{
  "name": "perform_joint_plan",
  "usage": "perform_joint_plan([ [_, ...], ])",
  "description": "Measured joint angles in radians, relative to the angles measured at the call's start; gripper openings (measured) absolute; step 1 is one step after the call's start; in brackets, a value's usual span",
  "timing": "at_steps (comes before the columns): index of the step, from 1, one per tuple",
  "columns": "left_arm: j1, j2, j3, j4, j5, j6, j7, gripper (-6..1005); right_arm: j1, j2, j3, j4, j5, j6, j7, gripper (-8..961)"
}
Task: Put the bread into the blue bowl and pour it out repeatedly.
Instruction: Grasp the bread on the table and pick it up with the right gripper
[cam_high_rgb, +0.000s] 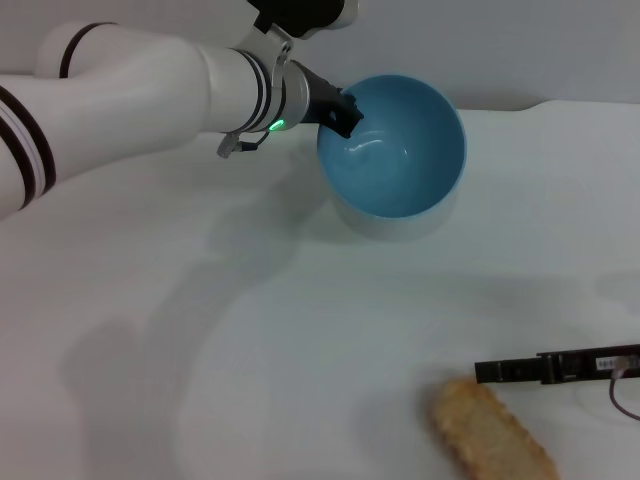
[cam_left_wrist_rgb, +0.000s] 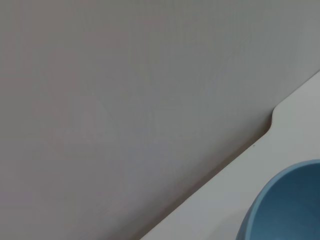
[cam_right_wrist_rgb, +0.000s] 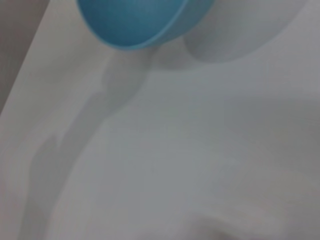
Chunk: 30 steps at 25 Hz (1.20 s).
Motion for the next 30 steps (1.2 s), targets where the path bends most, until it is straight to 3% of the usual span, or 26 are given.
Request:
perform_joint_plan([
  [16,0.001,-0.003,0.01,-0.009,-0.023,-0.015,0.0,-1,0.029,0.006,-0.057,0.082,-0.004,-0.012,-0.004,602],
  [30,0.006,-0.005,0.011,-0.01,-0.045,-0.015,0.0,-1,0.021,0.004,-0.085,0.063,0.007,-0.023,-0.026,519],
])
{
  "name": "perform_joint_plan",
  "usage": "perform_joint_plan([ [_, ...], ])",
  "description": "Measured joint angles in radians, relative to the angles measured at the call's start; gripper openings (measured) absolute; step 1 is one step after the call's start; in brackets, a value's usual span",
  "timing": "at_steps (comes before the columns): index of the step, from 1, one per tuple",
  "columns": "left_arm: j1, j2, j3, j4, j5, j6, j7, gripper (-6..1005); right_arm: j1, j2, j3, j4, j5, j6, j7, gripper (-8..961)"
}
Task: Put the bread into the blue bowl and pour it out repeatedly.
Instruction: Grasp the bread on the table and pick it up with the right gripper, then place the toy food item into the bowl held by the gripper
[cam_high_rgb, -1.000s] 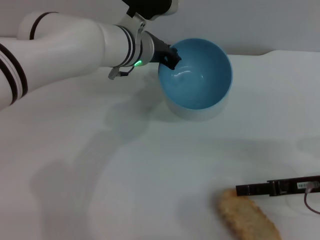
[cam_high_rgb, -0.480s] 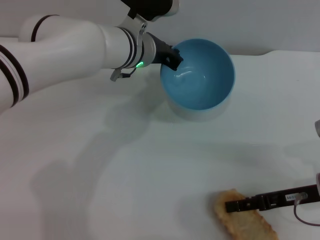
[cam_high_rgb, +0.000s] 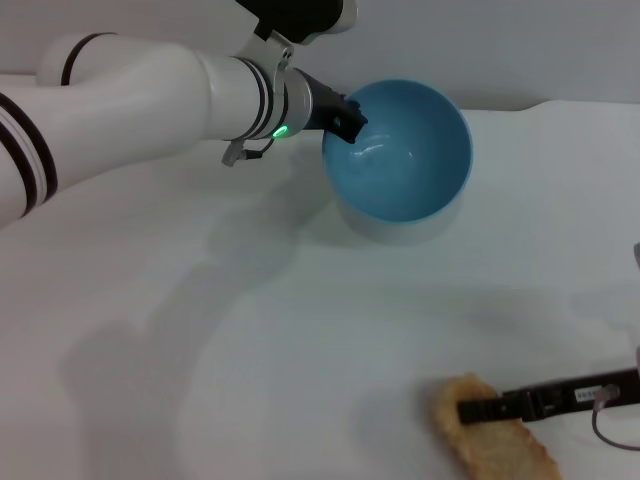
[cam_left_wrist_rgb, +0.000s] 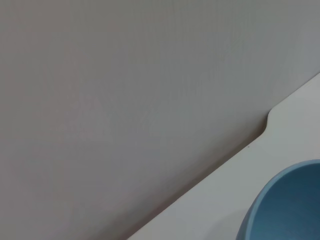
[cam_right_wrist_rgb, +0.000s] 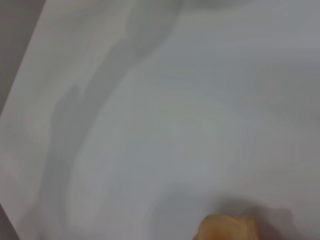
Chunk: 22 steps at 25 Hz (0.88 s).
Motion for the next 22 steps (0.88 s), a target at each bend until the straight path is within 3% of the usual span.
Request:
perform_joint_plan([
  [6,0.001,0.001,0.001,0.0,-0.005,0.019,0.0,0,-0.033,-0.002,0.003,-0.142,0.117,-0.122,-0.027,432],
  [13,-0.016,0.0,0.016,0.018,-0.056,0.177,0.0,0,-0.088,-0.003,0.063,-0.412,0.298,-0.191,-0.026,387],
  [16,-0.018,0.0,0.085,0.022,-0.131,0.212,0.0,-1,-0.067,-0.005,0.103,-0.439,0.354,-0.16,-0.031,369],
  [22,-0.018,0.0,0.106,0.033,-0.21,0.259,0.0,-1,-0.007,0.003,0.078,-0.372,0.396,-0.084,-0.082,316],
])
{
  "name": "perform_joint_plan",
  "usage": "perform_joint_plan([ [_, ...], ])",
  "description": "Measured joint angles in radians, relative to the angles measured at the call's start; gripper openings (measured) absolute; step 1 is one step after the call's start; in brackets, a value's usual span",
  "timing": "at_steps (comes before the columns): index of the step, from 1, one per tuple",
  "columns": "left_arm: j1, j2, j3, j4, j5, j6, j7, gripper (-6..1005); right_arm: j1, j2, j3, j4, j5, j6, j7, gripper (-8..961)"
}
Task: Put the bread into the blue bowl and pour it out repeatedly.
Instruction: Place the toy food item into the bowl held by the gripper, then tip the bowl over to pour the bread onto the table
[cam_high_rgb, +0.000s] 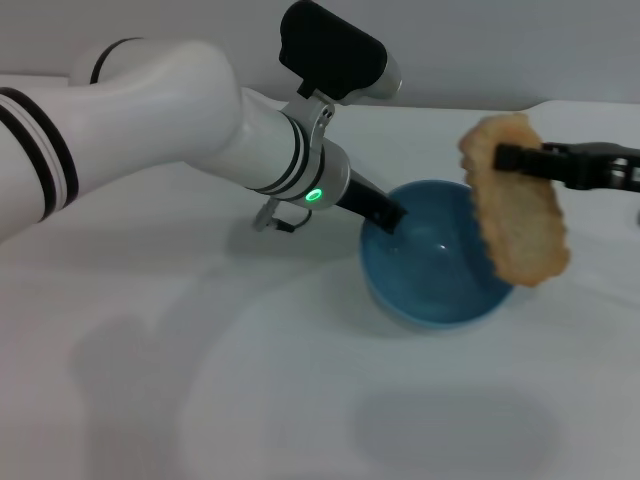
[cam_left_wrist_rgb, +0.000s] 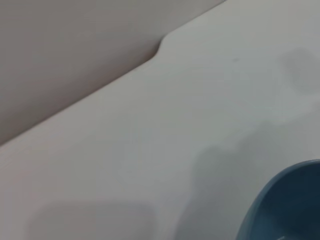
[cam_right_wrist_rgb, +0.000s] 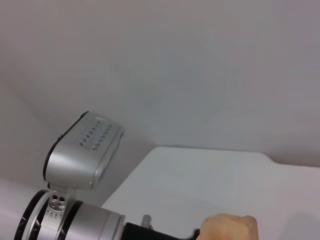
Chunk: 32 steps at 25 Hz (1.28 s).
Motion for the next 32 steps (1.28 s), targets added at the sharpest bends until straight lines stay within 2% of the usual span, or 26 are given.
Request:
perform_joint_plan([
  [4,-0.001,0.0,0.015,0.002,-0.037,0.011,0.0,-1,0.065,-0.003,-0.019,0.144,0.007,0.063,-0.041,278],
  [7,-0.001,-0.001,0.022,0.002,-0.042,0.008,0.0,-1,0.08,-0.002,-0.051,0.192,0.005,0.102,-0.048,253],
  [12,0.004,0.0,0.02,0.0,-0.051,0.002,0.0,-2,0.069,0.0,-0.074,0.214,0.008,0.13,-0.048,221],
  [22,0.002,0.002,0.019,-0.005,-0.053,-0.005,0.003,-2,0.034,-0.002,-0.079,0.212,0.034,0.134,-0.072,264],
  [24,0.0,0.002,0.018,-0.006,-0.054,-0.007,0.005,-2,0.027,-0.004,-0.074,0.207,0.035,0.135,-0.074,432],
  [28,0.0,0.002,0.016,-0.007,-0.053,-0.01,0.008,-2,0.003,-0.006,-0.062,0.18,0.056,0.132,-0.074,484],
  [32,0.0,0.004,0.015,-0.007,-0.051,-0.02,0.009,-2,-0.055,-0.007,-0.058,0.108,0.109,0.126,-0.074,522],
])
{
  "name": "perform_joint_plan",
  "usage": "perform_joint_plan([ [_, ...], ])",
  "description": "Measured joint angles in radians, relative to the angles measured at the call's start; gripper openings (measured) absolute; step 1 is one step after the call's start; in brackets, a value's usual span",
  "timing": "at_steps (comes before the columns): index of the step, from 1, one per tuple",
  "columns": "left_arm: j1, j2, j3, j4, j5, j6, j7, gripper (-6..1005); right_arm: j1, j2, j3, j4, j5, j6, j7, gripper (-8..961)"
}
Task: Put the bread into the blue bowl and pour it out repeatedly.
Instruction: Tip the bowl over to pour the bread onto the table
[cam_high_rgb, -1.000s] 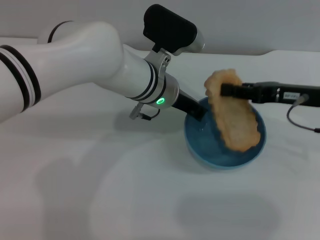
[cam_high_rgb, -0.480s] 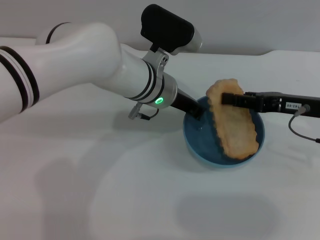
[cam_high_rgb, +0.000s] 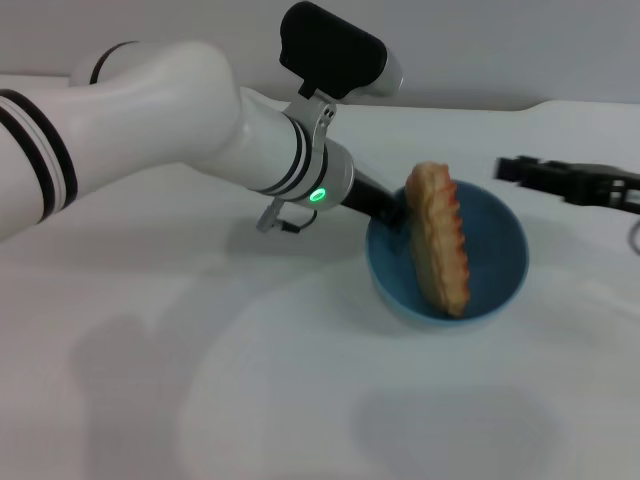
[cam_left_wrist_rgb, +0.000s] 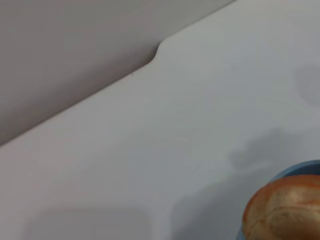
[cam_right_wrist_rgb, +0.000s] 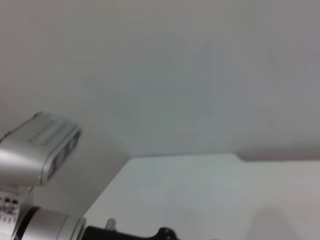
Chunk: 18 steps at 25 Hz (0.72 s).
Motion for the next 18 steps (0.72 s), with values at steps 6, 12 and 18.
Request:
perform_joint_plan([
  [6,-0.032,0.005,-0.001,-0.008,0.008,-0.078,0.064,-1,-0.106,-0.001,0.053,-0.053,0.011,0.107,-0.089,517],
  [12,-0.147,0.004,-0.002,-0.062,0.059,-0.133,0.18,-1,-0.189,0.001,0.195,0.072,0.076,0.165,-0.351,518],
  [18,-0.231,-0.005,0.005,-0.07,0.242,-0.176,0.186,0,-0.262,0.0,0.294,0.198,0.108,0.175,-0.558,517],
])
